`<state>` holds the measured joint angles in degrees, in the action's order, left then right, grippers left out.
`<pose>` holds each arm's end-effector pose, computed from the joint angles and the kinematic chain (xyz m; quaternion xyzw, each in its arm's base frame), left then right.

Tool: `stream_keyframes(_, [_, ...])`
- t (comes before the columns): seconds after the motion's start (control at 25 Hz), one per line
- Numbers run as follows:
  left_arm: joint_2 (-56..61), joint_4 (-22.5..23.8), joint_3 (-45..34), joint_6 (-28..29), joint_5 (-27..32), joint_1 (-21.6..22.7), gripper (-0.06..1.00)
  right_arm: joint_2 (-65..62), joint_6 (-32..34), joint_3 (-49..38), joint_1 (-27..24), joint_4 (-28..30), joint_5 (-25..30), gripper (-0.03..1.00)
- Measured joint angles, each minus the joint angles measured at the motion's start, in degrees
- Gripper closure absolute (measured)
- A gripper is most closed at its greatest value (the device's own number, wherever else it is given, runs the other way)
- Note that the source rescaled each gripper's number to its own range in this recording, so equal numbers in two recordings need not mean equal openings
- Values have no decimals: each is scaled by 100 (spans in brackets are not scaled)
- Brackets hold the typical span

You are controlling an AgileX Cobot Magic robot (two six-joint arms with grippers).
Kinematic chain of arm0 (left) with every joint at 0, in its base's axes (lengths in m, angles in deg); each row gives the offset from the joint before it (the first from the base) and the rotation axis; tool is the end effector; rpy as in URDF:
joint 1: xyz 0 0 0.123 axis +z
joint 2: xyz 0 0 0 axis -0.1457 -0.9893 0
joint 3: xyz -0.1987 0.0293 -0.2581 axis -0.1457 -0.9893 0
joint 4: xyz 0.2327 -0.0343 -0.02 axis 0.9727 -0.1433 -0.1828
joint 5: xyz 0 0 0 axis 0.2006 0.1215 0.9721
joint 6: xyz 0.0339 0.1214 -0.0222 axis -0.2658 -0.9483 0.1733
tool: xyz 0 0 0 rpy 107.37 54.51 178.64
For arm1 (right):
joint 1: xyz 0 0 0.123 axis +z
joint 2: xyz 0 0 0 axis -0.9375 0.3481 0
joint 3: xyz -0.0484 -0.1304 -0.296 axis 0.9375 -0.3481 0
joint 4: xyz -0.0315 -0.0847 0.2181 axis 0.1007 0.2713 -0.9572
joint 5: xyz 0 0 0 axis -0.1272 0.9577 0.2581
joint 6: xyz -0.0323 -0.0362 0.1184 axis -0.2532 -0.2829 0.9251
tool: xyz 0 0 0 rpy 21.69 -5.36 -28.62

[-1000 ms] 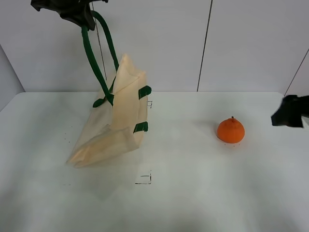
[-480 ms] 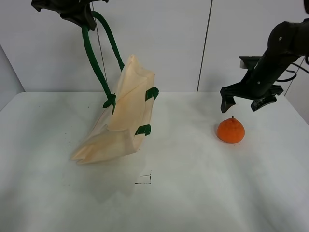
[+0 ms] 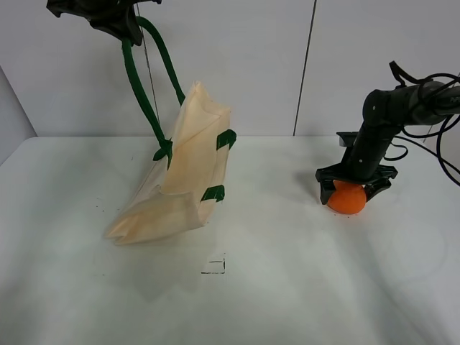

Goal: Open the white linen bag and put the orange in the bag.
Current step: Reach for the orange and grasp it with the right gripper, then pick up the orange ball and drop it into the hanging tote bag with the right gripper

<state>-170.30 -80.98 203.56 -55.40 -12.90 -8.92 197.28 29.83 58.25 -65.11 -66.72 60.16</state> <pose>0.4316 -0.1335 0.4322 0.0621 0.9234 -0.0844 0.3691 0.4448 0.0415 0.1319 -0.0480 0.9969 0.0265 0.0572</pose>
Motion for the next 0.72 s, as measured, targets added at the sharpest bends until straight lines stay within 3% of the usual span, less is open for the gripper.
stream_keyframes(0.04, [0,0,0,0,0,0,94,0,0,0,0,6,-6,3])
stream_keyframes(0.12, [0,0,0,0,0,0,94,0,0,20,0,14,-26,23])
stream_keyframes(0.24, [0,-5,0,0,0,0,94,-28,0,20,0,30,-9,80])
stream_keyframes(0.28, [0,-42,0,0,0,0,94,-79,0,20,0,30,-8,94])
stream_keyframes(0.48, [12,-99,0,0,0,0,94,-365,-11,303,0,-134,261,97])
stream_keyframes(0.72, [18,-85,0,0,0,0,94,-764,-247,1693,61,-1230,1359,97])
